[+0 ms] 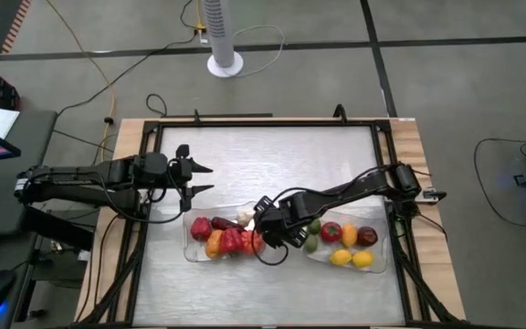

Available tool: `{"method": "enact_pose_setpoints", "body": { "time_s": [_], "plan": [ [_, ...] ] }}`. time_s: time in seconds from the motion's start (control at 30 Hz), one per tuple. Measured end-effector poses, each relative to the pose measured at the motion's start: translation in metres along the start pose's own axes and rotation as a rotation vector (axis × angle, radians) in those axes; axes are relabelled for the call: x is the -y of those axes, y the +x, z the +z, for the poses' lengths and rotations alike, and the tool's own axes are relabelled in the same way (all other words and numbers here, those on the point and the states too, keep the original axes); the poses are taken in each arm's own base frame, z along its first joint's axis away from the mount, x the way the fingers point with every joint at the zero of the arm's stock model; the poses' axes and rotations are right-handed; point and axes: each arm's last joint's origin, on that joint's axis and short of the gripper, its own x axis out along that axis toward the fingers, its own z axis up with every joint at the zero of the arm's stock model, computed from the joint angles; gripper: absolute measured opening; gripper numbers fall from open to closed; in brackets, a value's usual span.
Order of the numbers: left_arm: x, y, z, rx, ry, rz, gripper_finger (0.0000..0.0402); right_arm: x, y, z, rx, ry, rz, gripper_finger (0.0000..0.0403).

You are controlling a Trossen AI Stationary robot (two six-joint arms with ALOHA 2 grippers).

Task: Sort produce into baskets
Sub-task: Put the cucumber into the left transparent bin

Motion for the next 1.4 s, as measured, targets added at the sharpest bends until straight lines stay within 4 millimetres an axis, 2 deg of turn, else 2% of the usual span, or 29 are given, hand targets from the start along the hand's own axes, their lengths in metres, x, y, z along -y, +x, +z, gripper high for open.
{"method": "enact_pose_setpoints", "body": {
  "time_s": [0.37,0.63,0.97,1.07,1.13,1.23,1.4],
  "plan": [
    [0.0,0.0,0.0,0.003,0.0,0.0,0.02,-0.006,-0.001,-0.013,-0.074,-0.006,0.15,0.0291],
    [0.0,0.0,0.001,0.005,0.0,0.0,0.02,0.005,0.0,-0.02,-0.062,0.054,0.155,0.0291],
    [0.0,0.0,0.001,0.01,0.014,0.001,0.02,0.028,-0.014,-0.018,0.004,0.083,0.087,0.029],
    [0.0,0.0,0.001,0.011,0.015,0.001,0.02,0.036,-0.009,-0.017,-0.021,0.094,0.104,0.029],
    [0.0,0.0,0.001,0.012,0.014,0.002,0.02,0.039,0.005,-0.015,-0.075,0.079,0.149,0.0289],
    [0.0,0.0,0.001,0.009,0.012,0.001,0.02,0.047,0.014,-0.014,-0.171,0.067,0.19,0.0281],
    [0.0,0.0,-0.001,-0.005,0.009,-0.001,0.02,0.061,-0.007,-0.014,-0.16,0.151,0.236,0.0261]
  ]
}}
